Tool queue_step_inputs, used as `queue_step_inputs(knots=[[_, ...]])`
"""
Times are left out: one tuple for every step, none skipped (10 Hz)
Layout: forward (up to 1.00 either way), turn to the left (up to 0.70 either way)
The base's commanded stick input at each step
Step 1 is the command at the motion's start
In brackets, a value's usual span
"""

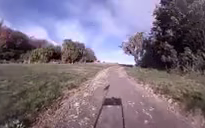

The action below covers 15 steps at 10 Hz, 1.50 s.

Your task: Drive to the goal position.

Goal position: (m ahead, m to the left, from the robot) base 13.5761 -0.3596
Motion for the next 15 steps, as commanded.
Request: queue_step_inputs(knots=[[0.7,0.0],[0.7,0.0],[0.7,0.0],[0.7,0.0],[0.7,0.0],[0.7,0.0],[0.7,0.0],[0.7,0.0],[0.7,0.0],[0.7,0.0],[0.7,-0.01],[0.7,-0.09],[0.7,-0.11],[0.7,-0.13],[0.7,-0.13]])
